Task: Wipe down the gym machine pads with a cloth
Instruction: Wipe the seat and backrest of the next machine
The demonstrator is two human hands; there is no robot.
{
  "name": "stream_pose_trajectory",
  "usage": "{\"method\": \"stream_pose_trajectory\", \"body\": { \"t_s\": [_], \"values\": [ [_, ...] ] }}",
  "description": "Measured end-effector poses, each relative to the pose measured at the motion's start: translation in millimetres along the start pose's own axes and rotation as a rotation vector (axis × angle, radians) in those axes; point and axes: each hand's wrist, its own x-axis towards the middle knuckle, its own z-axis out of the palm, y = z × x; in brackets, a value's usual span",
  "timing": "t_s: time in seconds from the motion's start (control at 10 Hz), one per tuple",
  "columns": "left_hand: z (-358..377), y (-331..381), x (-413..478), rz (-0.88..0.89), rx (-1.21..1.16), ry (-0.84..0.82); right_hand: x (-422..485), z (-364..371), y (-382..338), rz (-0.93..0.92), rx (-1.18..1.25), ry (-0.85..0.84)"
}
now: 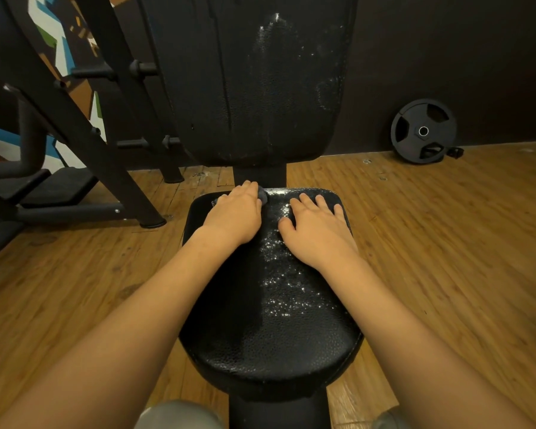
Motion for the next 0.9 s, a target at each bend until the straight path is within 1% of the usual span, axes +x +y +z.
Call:
{"method": "stream_pose_trajectory", "body": {
  "t_s": [0.2, 0.5, 0.7, 0.9],
  "values": [
    [2, 2, 24, 0.009, 0.049, 0.003, 0, 0, 0, -0.008, 0.004, 0.001],
    [11, -5, -2, 0.041, 0.013, 0.016, 0, 1, 1, -0.007, 0.008, 0.004],
    [4, 5, 19, 0.013, 0.026, -0.002, 0, 1, 0, -0.01, 0.007, 0.007],
    [1, 2, -11, 0.019, -0.002, -0.006, -2, -1, -1, -0.003, 0.015, 0.003]
  ]
}}
